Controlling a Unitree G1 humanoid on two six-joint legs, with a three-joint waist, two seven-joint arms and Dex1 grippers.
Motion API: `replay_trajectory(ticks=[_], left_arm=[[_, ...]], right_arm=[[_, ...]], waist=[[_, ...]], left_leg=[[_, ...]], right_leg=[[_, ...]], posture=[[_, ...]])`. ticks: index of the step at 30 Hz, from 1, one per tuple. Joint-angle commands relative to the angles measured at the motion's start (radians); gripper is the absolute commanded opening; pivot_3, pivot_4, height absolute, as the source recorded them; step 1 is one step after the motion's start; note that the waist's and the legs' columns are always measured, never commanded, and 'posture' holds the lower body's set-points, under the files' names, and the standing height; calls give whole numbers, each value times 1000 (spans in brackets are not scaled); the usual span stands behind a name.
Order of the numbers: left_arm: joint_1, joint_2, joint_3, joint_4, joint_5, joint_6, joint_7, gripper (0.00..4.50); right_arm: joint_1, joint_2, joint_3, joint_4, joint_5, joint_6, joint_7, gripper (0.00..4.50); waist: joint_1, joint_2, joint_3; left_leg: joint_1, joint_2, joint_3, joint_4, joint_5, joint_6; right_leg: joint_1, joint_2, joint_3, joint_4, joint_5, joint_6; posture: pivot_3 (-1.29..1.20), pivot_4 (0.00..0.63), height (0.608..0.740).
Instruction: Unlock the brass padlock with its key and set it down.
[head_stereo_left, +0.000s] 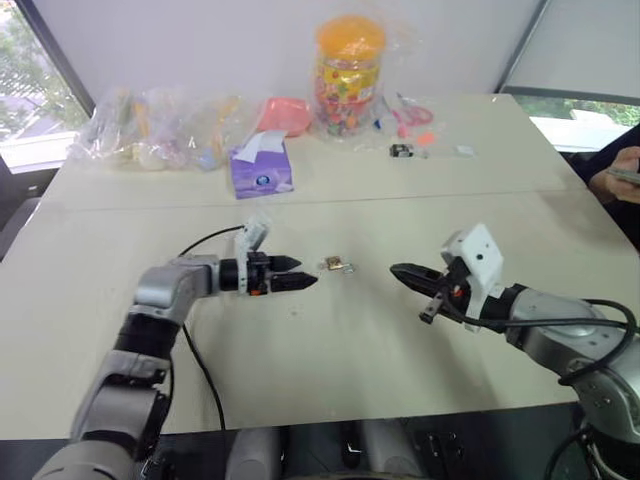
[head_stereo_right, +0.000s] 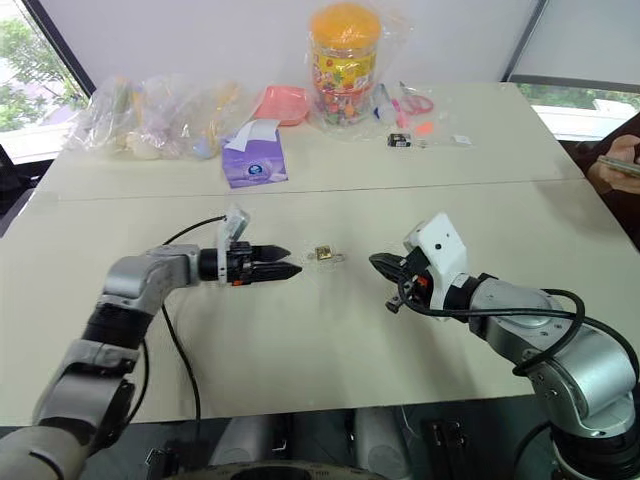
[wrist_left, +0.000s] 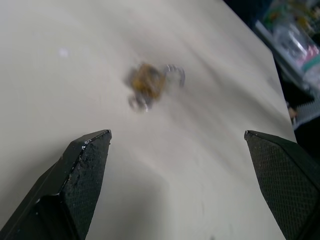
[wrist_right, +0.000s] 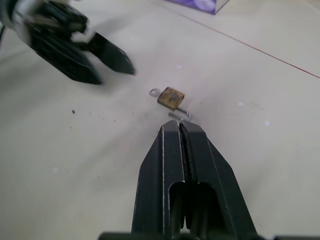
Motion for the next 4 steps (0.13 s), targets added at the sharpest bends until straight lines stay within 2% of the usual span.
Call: replay_trajectory(ticks=[1, 4], left_arm=[[-10, 55, 11, -117, -20, -4, -58, 4451], [-11, 82, 19, -158, -27, 7, -64, 4451]], right_arm=[[-2, -42, -13, -35, -2, -26, 35, 0], [-2, -62, -9, -30, -4, -33, 48, 0]], waist=[[7, 0, 0], [11, 0, 0]], left_leg=[[0, 0, 0, 0, 0, 0], [-1, 0, 0, 0, 0, 0]], right_leg=[[0, 0, 0, -1, 0, 0], [1, -1, 0, -5, 0, 0]], posture=[[0, 150, 737], [0, 150, 737]])
